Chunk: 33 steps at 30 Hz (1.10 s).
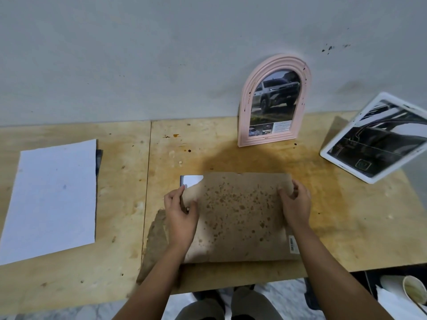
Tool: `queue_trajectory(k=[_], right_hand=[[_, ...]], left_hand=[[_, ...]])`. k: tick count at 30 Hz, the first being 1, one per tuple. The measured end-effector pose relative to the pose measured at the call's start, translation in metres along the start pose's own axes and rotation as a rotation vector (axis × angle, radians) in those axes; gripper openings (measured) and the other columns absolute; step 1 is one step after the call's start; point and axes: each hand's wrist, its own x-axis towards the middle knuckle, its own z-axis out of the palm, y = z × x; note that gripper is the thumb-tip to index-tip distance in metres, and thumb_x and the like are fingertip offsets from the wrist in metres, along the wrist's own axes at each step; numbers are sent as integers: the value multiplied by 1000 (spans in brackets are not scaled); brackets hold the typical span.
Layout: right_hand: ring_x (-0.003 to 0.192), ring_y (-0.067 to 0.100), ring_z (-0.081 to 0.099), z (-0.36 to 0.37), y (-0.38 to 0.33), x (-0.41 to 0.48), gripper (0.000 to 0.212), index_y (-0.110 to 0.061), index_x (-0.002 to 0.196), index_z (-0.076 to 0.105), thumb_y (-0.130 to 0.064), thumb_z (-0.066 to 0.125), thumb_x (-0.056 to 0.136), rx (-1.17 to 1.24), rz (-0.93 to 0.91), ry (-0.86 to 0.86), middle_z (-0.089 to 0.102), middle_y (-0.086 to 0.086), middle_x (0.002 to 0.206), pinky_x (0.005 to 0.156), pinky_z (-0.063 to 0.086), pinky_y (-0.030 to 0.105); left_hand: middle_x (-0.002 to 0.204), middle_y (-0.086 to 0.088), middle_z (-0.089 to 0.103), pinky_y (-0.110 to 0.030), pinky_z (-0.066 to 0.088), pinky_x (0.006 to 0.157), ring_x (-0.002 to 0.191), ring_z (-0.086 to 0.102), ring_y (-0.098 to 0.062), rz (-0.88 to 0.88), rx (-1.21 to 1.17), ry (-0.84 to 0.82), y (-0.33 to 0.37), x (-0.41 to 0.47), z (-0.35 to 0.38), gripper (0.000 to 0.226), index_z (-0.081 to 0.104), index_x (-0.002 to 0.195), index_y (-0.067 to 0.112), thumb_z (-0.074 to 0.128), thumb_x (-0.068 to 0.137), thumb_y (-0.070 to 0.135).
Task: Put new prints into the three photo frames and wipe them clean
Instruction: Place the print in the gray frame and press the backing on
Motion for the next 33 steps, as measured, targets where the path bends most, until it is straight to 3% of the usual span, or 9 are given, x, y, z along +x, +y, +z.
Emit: queue_trajectory(k=[3,6,10,14,17,21,24,26,33], right_hand=[[123,25,39,1,-4,2,53,-15,137,42,-27,60,89,-102,-42,-44,42,9,132,97,36,36],[124,26,38,5,-5,3,59,-16,140,37,-29,61,88,-161,15,-83,37,7,134,99,37,41],[123,26,39,6,-1,6,62,-18,140,37,-31,63,86,-126,57,-90,37,7,133,103,38,47],[122,27,40,7,5,9,60,-20,138,39,-31,65,84,-117,67,-89,37,7,133,101,39,51],[123,27,39,9,4,9,60,-21,137,39,-29,65,83,-102,95,-78,36,6,134,101,38,51],[138,27,21,13,3,-2,67,-19,146,26,-36,56,89,-368,-75,-72,19,6,152,108,27,50],[145,24,1,22,8,-13,64,-22,150,14,-45,39,95,-548,-246,-159,2,4,158,114,10,48],[145,22,-5,26,10,-17,64,-23,150,12,-52,23,93,-614,-274,-187,1,3,158,115,1,47],[145,21,-1,33,12,-20,72,-12,148,21,-53,10,90,-659,-342,-148,11,7,157,114,-8,45]], left_hand=[[111,3,38,1,35,77,89,42,15,-2,47,-9,-11,4,11,40,48,131,9,56,92,17],[113,3,32,-23,39,96,104,37,-2,21,155,-51,-20,4,17,46,40,136,9,51,94,24],[137,-8,28,-30,30,101,129,28,-24,81,310,-95,-25,3,22,56,35,139,13,54,91,35],[153,-11,17,-44,23,111,142,14,-26,171,458,-120,-27,9,22,62,31,143,19,47,91,48],[157,-4,6,-45,2,115,145,-4,-20,297,590,-283,-17,18,26,65,21,148,26,38,93,56],[155,1,-20,-48,-15,114,139,-28,-17,397,862,-532,-3,25,41,73,-7,147,33,8,85,68],[155,1,-23,-49,-18,112,140,-27,-19,414,907,-550,-14,23,47,75,-15,145,34,3,83,71],[157,0,-12,-49,-12,112,143,-17,-20,459,875,-488,-25,21,46,74,-5,149,31,6,87,71],[158,-3,4,-51,3,112,144,2,-24,529,881,-439,-35,20,43,73,9,150,25,11,91,68]])
